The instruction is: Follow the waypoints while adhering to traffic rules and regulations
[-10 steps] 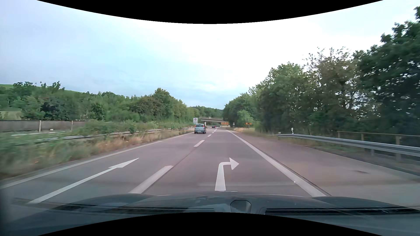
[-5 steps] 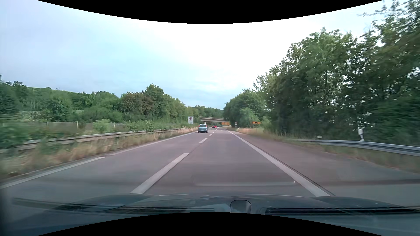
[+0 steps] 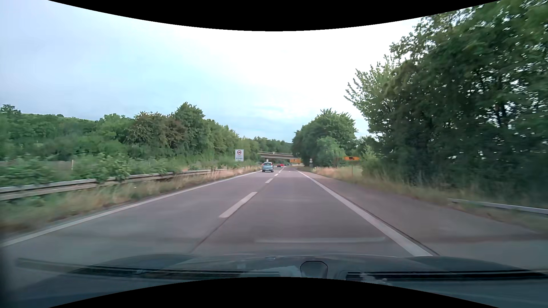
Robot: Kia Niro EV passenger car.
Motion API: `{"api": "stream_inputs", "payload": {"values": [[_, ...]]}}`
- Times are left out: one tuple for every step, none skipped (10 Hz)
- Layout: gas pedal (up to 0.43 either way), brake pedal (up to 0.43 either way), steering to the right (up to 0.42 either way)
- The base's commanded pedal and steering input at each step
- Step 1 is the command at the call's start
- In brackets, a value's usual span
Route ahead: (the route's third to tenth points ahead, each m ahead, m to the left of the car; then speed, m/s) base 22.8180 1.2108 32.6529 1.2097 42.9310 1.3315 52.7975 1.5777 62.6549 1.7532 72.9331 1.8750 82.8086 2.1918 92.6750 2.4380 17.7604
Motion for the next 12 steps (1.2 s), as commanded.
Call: {"api": "stream_inputs", "payload": {"values": [[0.000, 0.073, -0.002], [0.000, 0.079, -0.002], [0.000, 0.098, -0.002], [0.000, 0.128, -0.002], [0.000, 0.152, -0.002], [0.000, 0.159, -0.003], [0.000, 0.165, -0.003], [0.000, 0.177, -0.003], [0.000, 0.183, -0.003], [0.000, 0.183, -0.002], [0.000, 0.189, -0.002], [0.000, 0.189, -0.003]]}}
